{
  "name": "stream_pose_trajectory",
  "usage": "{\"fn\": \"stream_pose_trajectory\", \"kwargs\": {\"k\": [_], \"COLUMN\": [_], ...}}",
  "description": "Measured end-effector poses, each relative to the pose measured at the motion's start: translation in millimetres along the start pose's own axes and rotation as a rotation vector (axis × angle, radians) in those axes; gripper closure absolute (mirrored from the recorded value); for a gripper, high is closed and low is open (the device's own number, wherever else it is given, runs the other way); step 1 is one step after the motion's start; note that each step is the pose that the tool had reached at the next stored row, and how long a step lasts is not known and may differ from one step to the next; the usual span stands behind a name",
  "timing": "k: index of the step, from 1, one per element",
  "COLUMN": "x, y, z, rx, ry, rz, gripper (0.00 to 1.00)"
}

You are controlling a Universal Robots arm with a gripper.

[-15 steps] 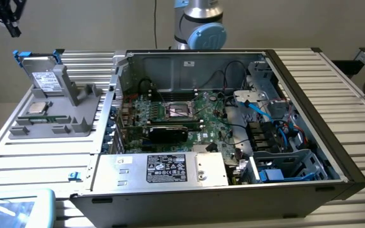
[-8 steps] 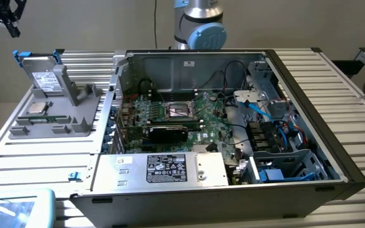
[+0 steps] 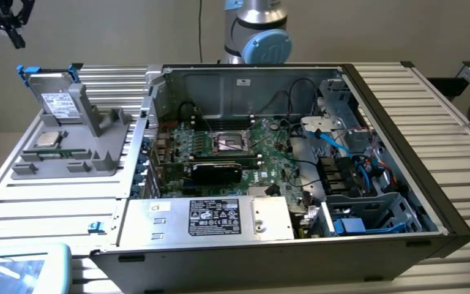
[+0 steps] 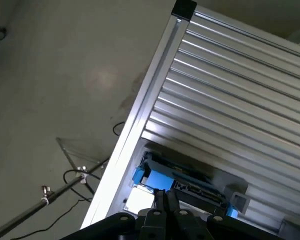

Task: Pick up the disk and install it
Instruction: 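Pick up the disk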

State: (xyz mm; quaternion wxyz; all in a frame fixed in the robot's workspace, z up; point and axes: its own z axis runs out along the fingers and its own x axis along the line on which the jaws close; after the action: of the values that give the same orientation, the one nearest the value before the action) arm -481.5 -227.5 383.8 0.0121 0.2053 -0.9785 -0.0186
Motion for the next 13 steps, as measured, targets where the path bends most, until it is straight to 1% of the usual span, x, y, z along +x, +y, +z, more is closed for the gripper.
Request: {"fn": "stream_pose_trajectory", "kwargs": {"k": [13], "x": [-0.2], "y": [0.3], "z": [0.6], "rx": [0.0038], "ry": [0.0094], "rz": [-0.230], "gripper": [0.89]}}
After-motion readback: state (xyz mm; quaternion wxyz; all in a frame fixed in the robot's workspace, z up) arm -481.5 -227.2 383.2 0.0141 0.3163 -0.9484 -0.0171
